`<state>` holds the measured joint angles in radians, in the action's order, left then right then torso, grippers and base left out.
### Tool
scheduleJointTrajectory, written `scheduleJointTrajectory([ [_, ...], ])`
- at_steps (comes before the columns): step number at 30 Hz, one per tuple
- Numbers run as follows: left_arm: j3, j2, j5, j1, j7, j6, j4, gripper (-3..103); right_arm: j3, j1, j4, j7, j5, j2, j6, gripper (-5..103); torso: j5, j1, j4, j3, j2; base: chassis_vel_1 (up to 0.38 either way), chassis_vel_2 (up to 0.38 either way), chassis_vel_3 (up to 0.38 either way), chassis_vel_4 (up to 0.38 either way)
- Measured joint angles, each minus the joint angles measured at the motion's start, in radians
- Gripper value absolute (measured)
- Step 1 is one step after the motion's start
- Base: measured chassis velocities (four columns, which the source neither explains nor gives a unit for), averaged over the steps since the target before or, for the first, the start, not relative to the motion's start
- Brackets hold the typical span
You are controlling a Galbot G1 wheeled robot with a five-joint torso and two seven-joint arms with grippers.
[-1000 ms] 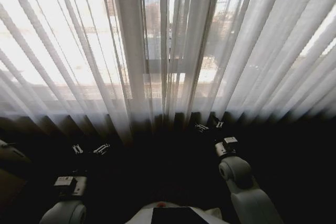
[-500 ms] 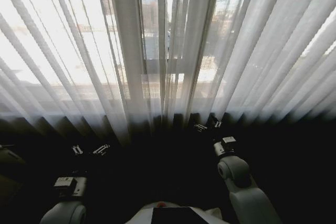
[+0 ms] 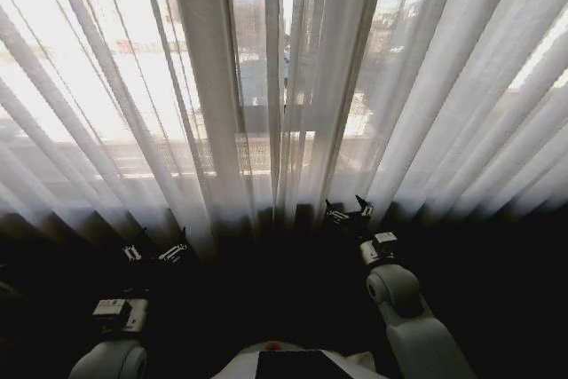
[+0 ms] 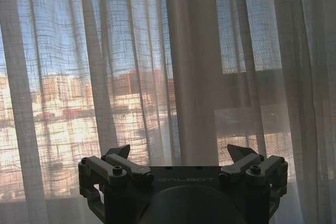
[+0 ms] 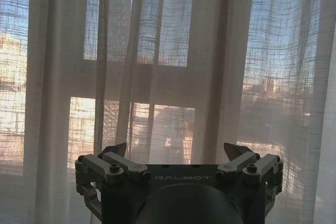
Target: Open the curtains by pulling them apart, changing their state from closed to fully open.
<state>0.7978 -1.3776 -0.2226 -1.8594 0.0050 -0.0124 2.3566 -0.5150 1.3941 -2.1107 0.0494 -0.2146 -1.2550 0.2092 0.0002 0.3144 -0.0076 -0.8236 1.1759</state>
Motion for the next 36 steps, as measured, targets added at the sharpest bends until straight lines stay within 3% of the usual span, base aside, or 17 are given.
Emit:
scheduleJointTrajectory([
  [36,0.001,-0.003,0.000,0.001,0.000,0.003,-0.006,100,0.007,0.006,0.002,0.015,0.021,-0.018,-0.001,100,0.0001,0.000,0.0000,0.000,0.000,-0.107,0.110,0.112,-0.103],
])
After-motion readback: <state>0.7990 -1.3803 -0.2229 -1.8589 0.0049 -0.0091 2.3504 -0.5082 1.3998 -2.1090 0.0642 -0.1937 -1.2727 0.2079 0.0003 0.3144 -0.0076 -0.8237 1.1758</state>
